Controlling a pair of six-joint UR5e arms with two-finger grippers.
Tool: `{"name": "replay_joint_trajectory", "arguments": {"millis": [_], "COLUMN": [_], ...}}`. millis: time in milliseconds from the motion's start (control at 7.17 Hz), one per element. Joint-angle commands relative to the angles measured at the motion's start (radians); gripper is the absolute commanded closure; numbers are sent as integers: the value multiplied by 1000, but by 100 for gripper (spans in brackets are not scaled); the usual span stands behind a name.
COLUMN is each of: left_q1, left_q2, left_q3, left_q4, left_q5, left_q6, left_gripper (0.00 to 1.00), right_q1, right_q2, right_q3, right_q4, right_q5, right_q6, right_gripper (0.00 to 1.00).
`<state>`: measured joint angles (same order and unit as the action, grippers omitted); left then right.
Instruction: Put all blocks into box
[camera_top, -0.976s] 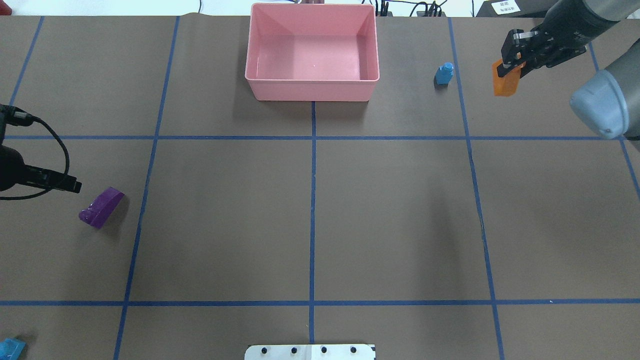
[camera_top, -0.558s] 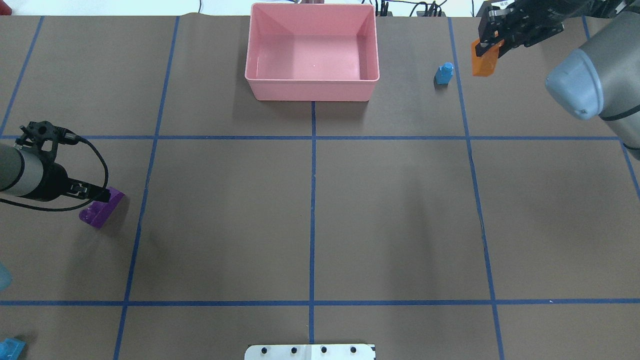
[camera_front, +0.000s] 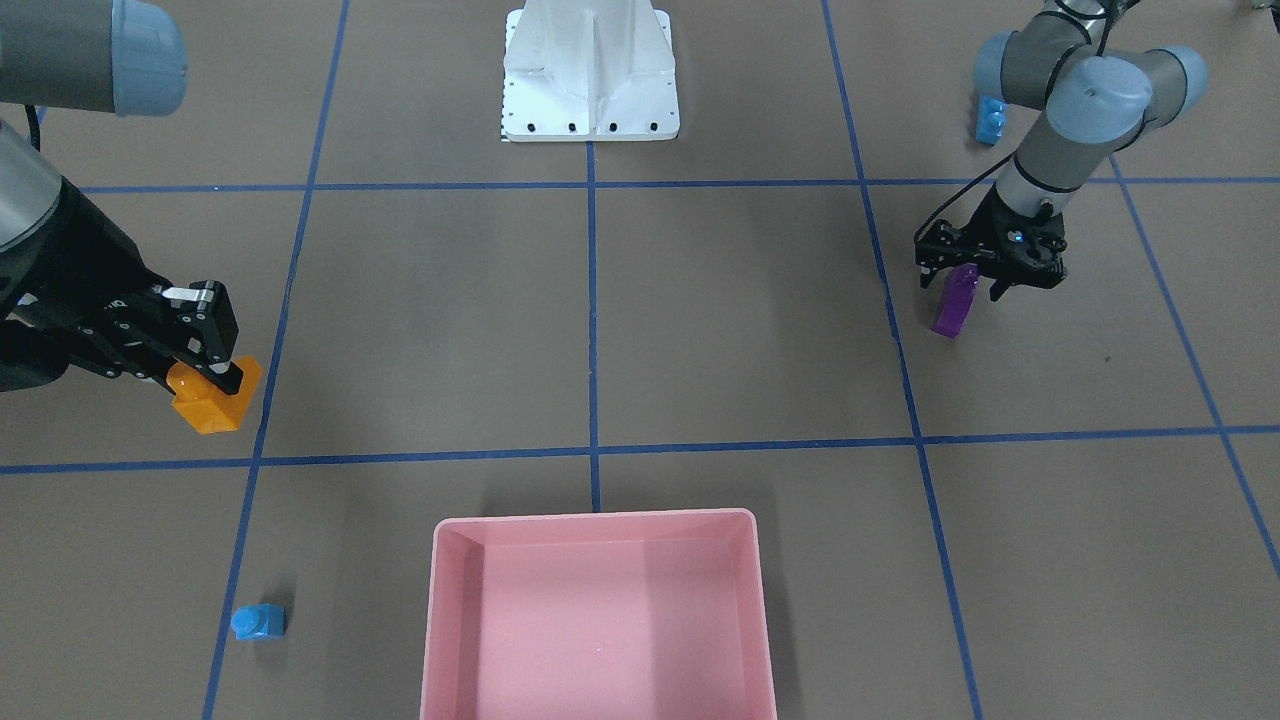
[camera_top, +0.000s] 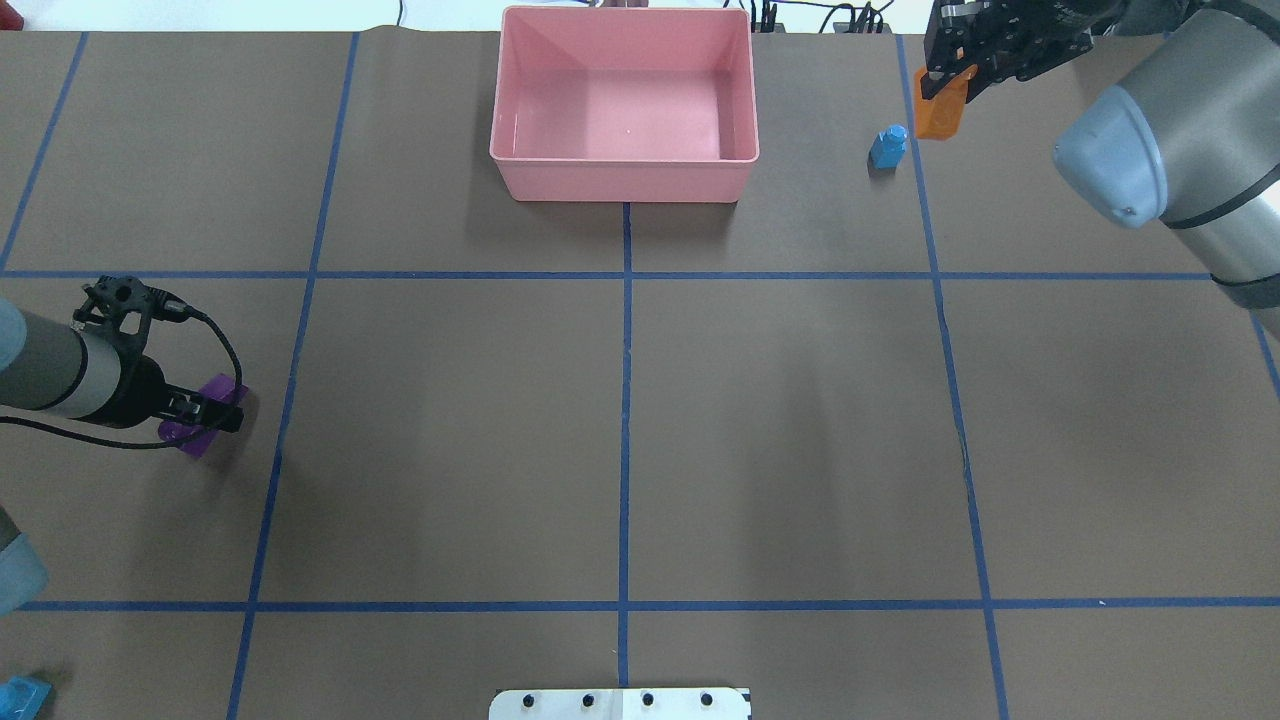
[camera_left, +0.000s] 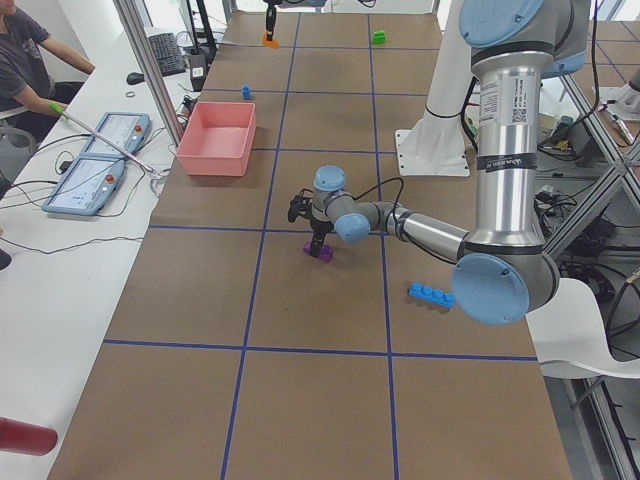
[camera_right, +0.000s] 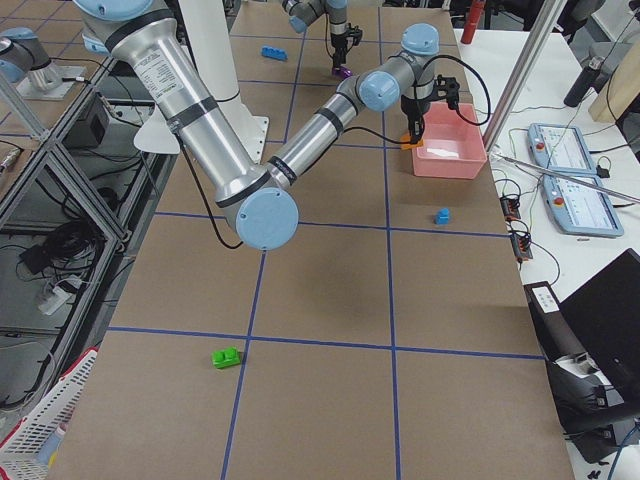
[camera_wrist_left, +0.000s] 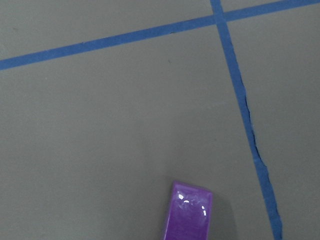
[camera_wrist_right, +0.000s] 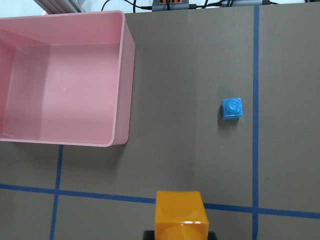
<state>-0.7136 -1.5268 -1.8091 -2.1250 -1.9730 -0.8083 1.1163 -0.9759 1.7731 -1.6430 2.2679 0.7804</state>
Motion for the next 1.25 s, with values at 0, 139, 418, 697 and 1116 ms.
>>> {"name": "replay_joint_trajectory", "arguments": {"millis": [0,139,418,697,1116], "left_q1": [13,13,9,3,-65], "left_q2": [2,8,11,11,-62], "left_q3": [4,-2,-12,-127,-219], "left_q4": [2,3,2,83,200], "left_q5": [-9,-21,-43,-103,-118], "left_q6": [3,8,3,-6,-55], "left_gripper": [36,67,100,100,100], "right_q1": [-1,-1,-1,-6,-67], "right_q2": [2,2,15,112,384], "right_q3": [0,0,-3,-91,-524], "right_q4": [0,0,2,2,209], "right_q5": [-2,-2,-2,-4,-116], "right_q6": [0,0,2,2,3], "right_gripper": [100,100,100,100,100]}}
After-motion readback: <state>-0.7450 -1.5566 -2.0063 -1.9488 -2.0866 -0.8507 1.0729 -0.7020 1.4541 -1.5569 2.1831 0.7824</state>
